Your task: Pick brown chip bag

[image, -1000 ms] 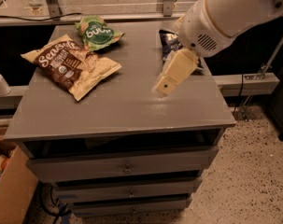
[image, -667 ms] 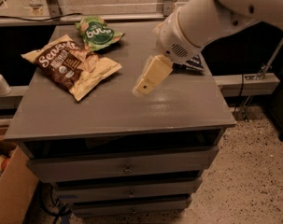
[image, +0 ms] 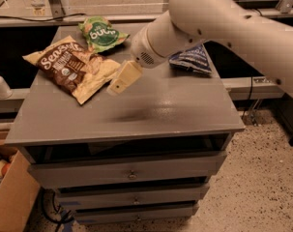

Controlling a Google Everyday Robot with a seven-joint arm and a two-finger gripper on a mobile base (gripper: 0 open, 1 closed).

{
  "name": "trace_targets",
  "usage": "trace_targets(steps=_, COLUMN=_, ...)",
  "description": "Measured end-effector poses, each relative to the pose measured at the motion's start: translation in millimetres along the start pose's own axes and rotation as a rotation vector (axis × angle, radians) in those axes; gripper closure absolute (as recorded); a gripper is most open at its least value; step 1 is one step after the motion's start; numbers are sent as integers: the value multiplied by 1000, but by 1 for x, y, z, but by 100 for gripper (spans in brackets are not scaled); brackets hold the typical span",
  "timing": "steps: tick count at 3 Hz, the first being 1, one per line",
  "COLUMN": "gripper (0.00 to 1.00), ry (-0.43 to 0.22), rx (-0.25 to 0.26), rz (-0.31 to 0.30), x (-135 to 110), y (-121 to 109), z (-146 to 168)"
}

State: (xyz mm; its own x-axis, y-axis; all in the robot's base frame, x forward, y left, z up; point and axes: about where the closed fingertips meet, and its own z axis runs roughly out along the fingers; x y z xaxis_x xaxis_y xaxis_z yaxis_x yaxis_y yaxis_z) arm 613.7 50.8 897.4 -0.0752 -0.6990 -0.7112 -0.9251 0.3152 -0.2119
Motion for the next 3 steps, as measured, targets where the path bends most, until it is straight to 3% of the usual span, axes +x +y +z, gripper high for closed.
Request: trace_targets(steps=3, gripper=0, ry=-62, rx=-105, rz=117, x=-38, y=6, z=121)
